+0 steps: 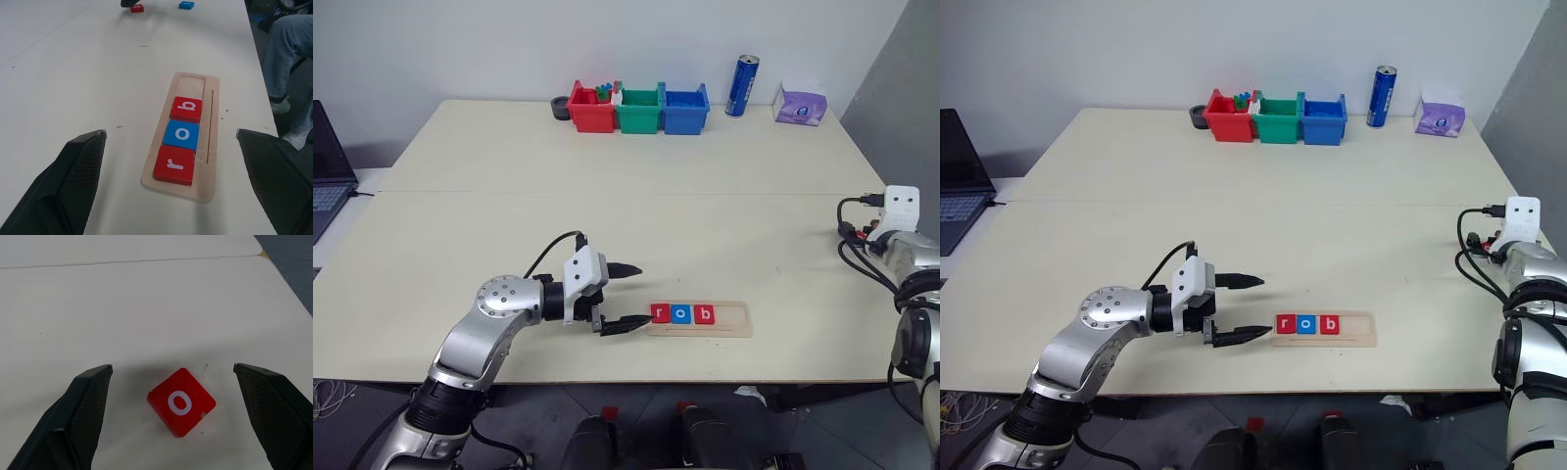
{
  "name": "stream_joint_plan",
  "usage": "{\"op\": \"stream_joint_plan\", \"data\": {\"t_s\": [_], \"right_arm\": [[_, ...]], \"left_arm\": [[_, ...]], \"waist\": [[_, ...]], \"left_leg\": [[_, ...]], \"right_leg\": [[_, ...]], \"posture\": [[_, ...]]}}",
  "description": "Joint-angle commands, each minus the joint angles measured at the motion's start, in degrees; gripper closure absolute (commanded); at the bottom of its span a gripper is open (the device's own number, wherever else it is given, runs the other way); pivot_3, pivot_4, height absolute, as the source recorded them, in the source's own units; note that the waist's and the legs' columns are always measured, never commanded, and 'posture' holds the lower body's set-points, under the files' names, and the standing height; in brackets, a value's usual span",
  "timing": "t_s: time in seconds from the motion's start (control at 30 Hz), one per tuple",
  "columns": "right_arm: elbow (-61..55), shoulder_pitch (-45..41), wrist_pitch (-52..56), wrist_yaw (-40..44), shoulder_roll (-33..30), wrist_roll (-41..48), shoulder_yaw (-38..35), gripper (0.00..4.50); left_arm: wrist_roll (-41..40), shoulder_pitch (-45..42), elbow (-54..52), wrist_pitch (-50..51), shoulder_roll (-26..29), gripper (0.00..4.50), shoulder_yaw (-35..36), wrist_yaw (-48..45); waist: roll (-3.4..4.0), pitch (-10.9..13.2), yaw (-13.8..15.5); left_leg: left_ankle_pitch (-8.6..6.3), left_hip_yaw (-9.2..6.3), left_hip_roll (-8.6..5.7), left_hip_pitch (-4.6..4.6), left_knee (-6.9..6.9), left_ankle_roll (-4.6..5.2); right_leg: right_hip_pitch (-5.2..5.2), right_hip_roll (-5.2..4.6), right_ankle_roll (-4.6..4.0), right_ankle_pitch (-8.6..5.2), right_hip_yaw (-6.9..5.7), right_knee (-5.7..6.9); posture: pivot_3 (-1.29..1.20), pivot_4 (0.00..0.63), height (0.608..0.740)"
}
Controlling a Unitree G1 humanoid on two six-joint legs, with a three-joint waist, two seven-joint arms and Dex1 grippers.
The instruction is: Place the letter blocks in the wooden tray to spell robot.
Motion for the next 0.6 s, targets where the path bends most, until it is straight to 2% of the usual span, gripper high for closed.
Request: {"op": "stream_joint_plan", "data": {"t_s": [0.03, 0.3, 0.4, 0.6], "right_arm": [[0.5, 1.2, -1.6, -3.6, 1.0, 2.2, -3.1, 0.29], [1.3, 4.6, -3.1, -11.1, 5.5, 5.3, -8.1, 0.29], [1.2, 5.0, -2.9, -11.8, 6.6, 6.0, -9.0, 0.89], [0.2, 6.0, -2.7, -11.7, 7.0, 6.2, -9.5, 2.81]], "left_arm": [[-0.4, -0.1, -1.8, -0.2, 0.5, 0.00, 0.1, 0.0], [-0.2, -0.4, -1.7, -0.1, 0.7, 0.00, -0.1, -0.5], [-0.2, -0.6, -1.7, 0.1, 0.7, 0.00, -0.2, -0.5], [-0.1, -0.1, -1.8, -0.2, 1.0, 0.00, 0.0, -0.6]], "waist": [[0.00, 0.0, -0.1], [-0.08, -0.1, -0.2], [-0.13, -0.1, -0.4], [-0.22, -0.1, -0.4]], "left_leg": [[0.00, -0.01, 0.00, 0.00, 0.00, 0.00], [0.00, -0.05, -0.01, 0.04, 0.02, 0.00], [0.00, -0.04, -0.01, 0.08, 0.03, 0.00], [0.00, -0.11, 0.00, 0.06, 0.03, 0.00]], "right_leg": [[0.00, 0.00, 0.00, 0.00, 0.00, 0.00], [0.09, 0.00, 0.00, 0.00, 0.01, -0.01], [0.11, 0.01, 0.01, 0.01, 0.00, 0.00], [0.12, 0.01, 0.01, 0.01, 0.00, -0.01]], "posture": [[0.00, 0.150, 0.740], [0.00, 0.150, 0.740], [0.00, 0.150, 0.740], [0.00, 0.150, 0.740]]}}
